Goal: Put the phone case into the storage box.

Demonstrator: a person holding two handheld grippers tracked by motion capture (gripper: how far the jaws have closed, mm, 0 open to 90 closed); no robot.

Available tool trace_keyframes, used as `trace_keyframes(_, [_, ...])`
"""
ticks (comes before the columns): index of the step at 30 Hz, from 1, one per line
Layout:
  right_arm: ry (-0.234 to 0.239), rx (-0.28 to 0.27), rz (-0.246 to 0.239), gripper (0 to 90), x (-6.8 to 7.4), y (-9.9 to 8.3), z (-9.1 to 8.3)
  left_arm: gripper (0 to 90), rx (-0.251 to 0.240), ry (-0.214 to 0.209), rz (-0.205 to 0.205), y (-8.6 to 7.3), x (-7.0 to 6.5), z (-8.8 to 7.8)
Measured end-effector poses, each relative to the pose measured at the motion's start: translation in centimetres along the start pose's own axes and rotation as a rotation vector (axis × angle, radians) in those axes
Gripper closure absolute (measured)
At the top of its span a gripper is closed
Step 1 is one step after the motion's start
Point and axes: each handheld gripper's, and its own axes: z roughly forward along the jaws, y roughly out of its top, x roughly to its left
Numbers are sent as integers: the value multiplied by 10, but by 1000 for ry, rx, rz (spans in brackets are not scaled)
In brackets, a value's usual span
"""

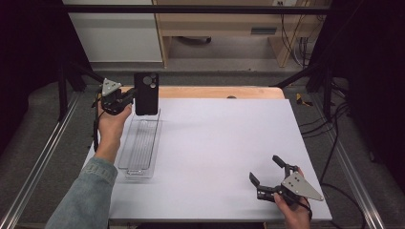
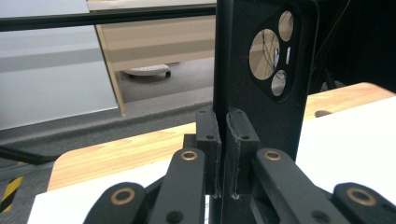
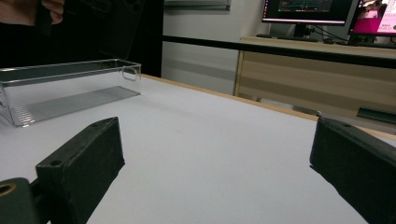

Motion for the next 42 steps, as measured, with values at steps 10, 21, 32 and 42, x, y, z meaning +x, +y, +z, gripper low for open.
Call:
trace_keyframes(10, [-2, -5, -2, 34, 0, 0, 0, 848, 19, -6, -6, -11, 7, 2])
trace_keyframes(21, [1, -3, -6, 34, 0, 0, 0, 847, 16, -30, -12, -20, 17, 6])
trace_keyframes(32, [4, -1, -10, 35, 1, 0, 0, 847, 27, -48, -20, -31, 19, 15])
trace_keyframes(42, [4, -1, -11, 35, 1, 0, 1, 848, 35, -52, -21, -32, 18, 19])
